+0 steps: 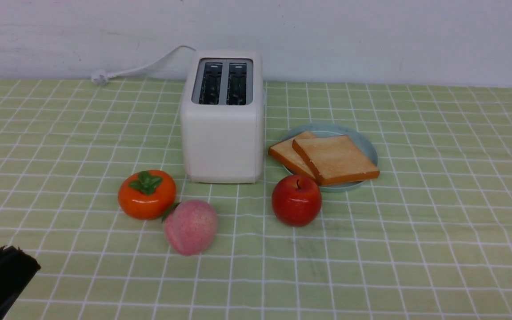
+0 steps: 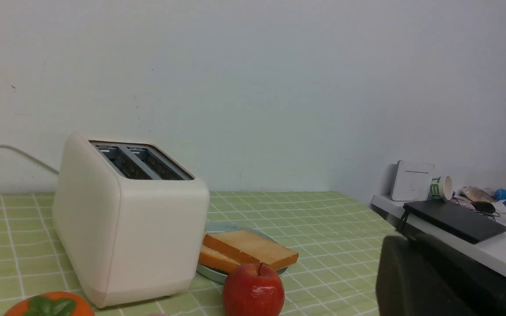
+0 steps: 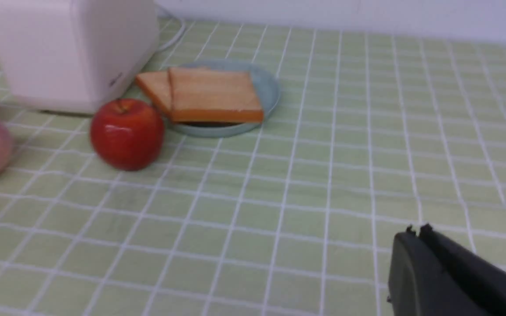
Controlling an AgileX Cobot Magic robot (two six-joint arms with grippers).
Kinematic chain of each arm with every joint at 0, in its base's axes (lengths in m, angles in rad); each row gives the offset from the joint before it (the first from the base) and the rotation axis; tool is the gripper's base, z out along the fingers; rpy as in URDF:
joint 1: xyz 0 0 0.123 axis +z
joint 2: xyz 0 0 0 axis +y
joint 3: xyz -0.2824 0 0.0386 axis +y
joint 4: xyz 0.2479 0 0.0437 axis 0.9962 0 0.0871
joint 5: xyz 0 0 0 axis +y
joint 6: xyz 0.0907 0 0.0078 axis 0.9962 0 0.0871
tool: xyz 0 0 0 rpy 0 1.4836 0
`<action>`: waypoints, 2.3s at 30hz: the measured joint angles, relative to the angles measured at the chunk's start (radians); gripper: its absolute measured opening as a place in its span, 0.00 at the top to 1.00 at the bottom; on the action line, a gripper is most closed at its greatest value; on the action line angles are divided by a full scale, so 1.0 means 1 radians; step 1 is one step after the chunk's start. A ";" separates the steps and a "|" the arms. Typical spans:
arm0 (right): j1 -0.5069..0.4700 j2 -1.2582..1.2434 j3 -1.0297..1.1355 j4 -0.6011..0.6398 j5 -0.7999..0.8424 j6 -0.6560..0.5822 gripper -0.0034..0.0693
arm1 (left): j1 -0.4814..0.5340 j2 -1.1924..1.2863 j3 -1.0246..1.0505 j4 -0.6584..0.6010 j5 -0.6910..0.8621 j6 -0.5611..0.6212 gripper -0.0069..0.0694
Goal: Take toasted bread from bread machine on green coffee tablecloth place on plate.
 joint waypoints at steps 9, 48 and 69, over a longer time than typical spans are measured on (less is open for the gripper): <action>-0.021 -0.052 0.273 -0.014 -0.141 0.001 0.98 | 0.000 0.000 0.000 0.000 0.000 -0.001 0.89; -0.021 -0.052 0.268 -0.014 -0.122 0.001 0.97 | 0.002 0.000 0.001 0.000 -0.018 -0.037 0.89; -0.021 -0.052 0.268 -0.014 -0.122 0.001 0.96 | 0.002 0.000 0.001 -0.543 0.048 0.499 0.93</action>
